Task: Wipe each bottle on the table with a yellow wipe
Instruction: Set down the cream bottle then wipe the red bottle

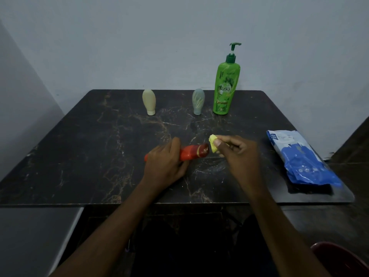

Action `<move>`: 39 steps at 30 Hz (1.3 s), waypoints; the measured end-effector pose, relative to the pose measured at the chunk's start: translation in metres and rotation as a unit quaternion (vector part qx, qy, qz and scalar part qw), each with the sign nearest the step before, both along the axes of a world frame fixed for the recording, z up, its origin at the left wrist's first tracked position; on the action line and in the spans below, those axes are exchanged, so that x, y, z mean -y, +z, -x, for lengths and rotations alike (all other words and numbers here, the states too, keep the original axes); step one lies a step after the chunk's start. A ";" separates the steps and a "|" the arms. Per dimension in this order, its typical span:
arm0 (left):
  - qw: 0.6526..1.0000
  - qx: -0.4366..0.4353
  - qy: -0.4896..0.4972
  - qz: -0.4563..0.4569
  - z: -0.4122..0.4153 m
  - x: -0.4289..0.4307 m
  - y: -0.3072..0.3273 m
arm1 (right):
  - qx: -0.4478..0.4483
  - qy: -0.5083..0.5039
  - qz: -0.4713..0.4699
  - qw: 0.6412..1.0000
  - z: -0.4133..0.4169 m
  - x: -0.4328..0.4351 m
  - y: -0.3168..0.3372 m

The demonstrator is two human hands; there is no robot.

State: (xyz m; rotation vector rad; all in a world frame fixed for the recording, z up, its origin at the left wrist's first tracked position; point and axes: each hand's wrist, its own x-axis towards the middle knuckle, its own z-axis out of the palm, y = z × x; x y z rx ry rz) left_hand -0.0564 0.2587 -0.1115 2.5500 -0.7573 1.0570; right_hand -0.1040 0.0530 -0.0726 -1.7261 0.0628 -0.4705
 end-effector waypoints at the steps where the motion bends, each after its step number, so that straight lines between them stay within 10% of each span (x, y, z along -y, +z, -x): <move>1: 1.000 -0.006 0.001 0.016 0.000 -0.001 0.000 | 0.011 0.013 -0.009 1.000 0.003 -0.002 0.000; 39: 0.996 -0.058 -0.032 0.060 0.003 -0.007 0.001 | 0.143 0.112 0.079 0.980 0.007 -0.018 0.006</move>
